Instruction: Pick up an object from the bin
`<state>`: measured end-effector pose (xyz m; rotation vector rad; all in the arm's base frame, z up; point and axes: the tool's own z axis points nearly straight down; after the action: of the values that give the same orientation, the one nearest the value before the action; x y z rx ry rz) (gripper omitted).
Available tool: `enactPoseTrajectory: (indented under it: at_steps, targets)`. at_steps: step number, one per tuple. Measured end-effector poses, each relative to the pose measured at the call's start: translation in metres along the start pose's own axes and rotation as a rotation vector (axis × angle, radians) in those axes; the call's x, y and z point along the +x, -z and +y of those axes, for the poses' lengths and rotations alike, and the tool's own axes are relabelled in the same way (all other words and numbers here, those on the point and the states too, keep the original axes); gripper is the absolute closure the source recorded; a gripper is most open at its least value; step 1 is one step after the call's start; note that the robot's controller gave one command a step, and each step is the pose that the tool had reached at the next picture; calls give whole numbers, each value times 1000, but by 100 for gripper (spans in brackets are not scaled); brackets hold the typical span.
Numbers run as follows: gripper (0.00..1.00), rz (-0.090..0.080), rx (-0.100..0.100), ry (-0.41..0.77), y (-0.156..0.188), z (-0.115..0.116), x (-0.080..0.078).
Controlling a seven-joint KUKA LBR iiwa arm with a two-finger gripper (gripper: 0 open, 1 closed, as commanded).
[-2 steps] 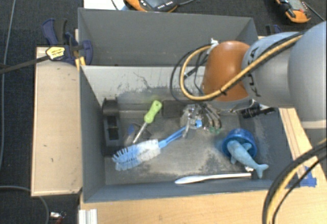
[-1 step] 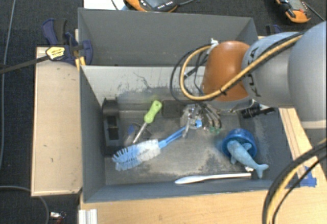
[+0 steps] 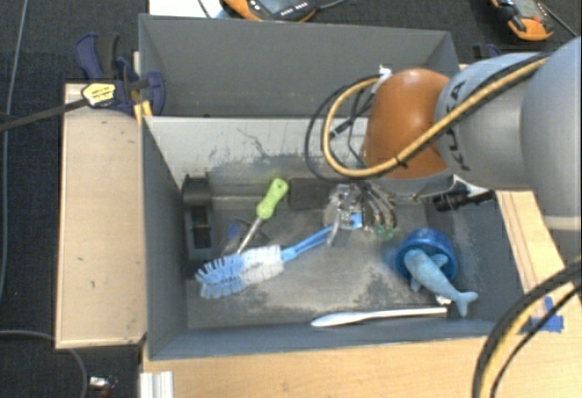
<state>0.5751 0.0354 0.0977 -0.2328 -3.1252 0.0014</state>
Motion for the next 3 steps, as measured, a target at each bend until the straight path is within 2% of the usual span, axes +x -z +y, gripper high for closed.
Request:
enactPoseTrajectory:
  at_steps: [1,2,3]
  targets:
    - [100,-4,0,2,-9,17,-1]
    - [100,-8,-2,-14,11,-1,-3]
    - [100,-8,-2,-14,11,-1,-3]
